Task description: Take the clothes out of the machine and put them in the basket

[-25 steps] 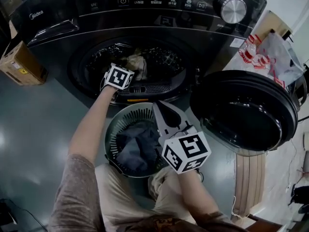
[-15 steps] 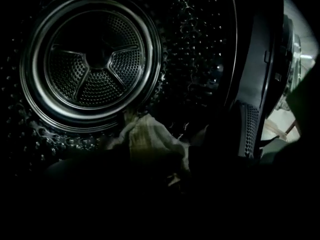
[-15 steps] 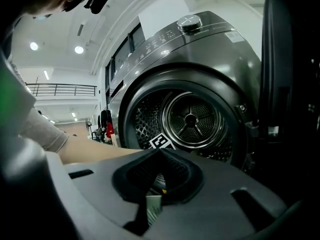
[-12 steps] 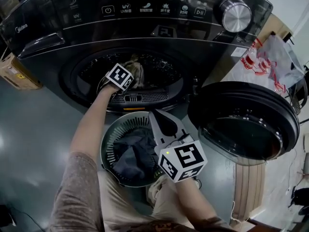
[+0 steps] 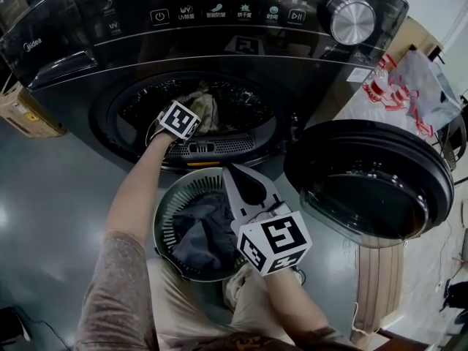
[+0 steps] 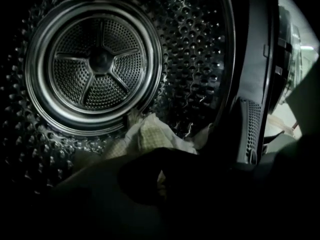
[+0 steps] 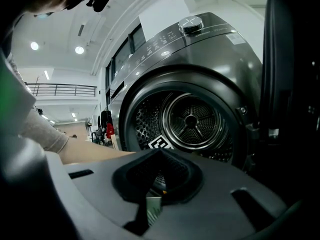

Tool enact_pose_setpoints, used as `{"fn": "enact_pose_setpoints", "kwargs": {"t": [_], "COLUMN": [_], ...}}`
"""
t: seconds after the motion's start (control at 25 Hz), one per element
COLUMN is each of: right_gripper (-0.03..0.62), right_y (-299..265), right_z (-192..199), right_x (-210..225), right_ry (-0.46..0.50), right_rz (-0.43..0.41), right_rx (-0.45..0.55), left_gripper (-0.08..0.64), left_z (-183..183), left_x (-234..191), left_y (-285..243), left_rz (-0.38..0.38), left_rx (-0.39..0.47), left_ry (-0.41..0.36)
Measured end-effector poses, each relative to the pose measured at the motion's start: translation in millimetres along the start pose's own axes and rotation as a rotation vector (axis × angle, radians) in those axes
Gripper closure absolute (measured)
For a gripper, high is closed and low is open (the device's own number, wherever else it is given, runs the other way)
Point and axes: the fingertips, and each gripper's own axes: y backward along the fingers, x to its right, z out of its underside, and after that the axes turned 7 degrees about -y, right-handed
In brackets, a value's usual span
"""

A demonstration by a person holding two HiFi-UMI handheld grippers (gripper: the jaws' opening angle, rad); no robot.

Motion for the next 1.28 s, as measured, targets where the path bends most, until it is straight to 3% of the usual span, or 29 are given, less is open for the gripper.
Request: {"fn": "enact_pose_setpoints", "kwargs": {"t": [0.2,0.48,0.76,0.92,1.16,1.28], "right_gripper": [0.595,0.594,0.595,0.594,0.595,0.594], "right_y": [2,6,10,8,8,11], "right_z": [-6,-3,1,0,-1,0], "right_x": [-9,2,-7,-19,-24,-16], "right_ry": [0.016,0.051,0.067,0.076,0.095,0.083], "right_rz": [-0.006,0.052,0.08,0.066,0.05,0.058], "right_rx": [0.018,0.01,-0.008,-0.002,-0.005,-0.012], "left_gripper": [0.555,0.555,0.555,0.554,0.379,0.342], "left_z": [-13,-37,-17,-14,-14,-16], "left_x": [-5,36,62,51,26,16], "left_y": [29,111,148,144,92,63], "left_rz": [-0.041,-0.017,-0.024,-0.086,-0.083,-0.064], "left_rx": [0.139,0.338,0.353,0.356,0.269,0.219], "left_ry": [0.109,0.094,0.097,0.071,-0.011,-0.046]}}
